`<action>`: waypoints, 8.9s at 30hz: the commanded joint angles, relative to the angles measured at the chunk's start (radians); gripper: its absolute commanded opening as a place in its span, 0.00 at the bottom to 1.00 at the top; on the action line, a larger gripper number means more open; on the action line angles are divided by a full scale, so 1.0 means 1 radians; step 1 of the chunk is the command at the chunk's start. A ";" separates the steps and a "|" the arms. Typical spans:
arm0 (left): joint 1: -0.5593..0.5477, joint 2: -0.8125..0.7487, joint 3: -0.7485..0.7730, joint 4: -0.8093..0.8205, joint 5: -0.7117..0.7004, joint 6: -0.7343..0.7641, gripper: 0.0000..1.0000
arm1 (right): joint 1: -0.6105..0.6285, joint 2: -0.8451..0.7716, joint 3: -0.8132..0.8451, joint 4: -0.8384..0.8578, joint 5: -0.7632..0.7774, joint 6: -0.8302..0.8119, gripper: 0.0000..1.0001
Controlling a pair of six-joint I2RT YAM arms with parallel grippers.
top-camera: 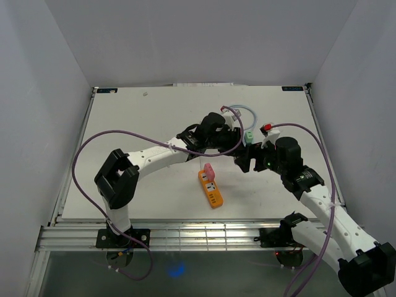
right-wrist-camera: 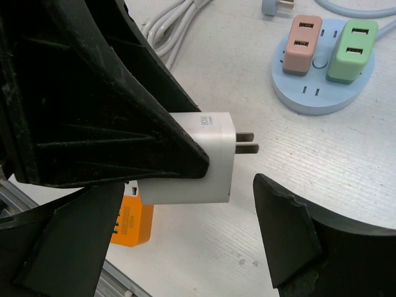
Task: Insert the plug
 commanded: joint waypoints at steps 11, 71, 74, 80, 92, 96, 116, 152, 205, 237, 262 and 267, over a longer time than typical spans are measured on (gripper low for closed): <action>0.027 -0.266 -0.001 -0.285 -0.080 0.187 0.00 | 0.000 -0.258 -0.096 0.087 0.282 0.107 0.90; -0.200 0.024 0.368 -1.146 -0.359 0.644 0.00 | -0.001 -0.217 -0.291 0.193 0.196 0.135 0.96; -0.200 0.013 0.375 -1.134 -0.379 0.635 0.00 | -0.003 -0.254 -0.312 0.177 0.184 0.164 0.92; -0.200 -0.007 0.407 -1.106 -0.345 0.632 0.00 | -0.003 -0.330 -0.418 0.300 -0.089 0.178 0.83; -0.114 0.024 0.592 -1.140 -0.118 0.549 0.00 | 0.008 -0.518 -0.434 0.355 -0.252 0.057 0.94; -0.065 0.011 0.577 -1.126 -0.055 0.536 0.00 | 0.019 -0.501 -0.432 0.427 -0.287 0.057 0.96; 0.079 0.001 0.548 -1.075 0.049 0.529 0.00 | 0.319 -0.137 -0.096 0.410 -0.040 -0.287 0.95; 0.102 -0.044 0.490 -1.058 0.242 0.579 0.00 | 0.503 0.080 -0.050 0.530 0.171 -0.508 0.89; 0.118 -0.154 0.304 -0.741 0.305 0.421 0.57 | 0.500 -0.042 -0.150 0.576 0.382 -0.293 0.35; 0.116 -0.113 0.315 -0.787 0.284 0.452 0.00 | 0.500 0.005 -0.033 0.472 0.368 -0.259 0.78; 0.118 -0.088 0.364 -0.810 0.241 0.448 0.00 | 0.500 0.062 -0.003 0.433 0.359 -0.221 0.90; 0.118 -0.087 0.362 -0.819 0.236 0.451 0.00 | 0.500 0.051 -0.012 0.432 0.363 -0.222 0.74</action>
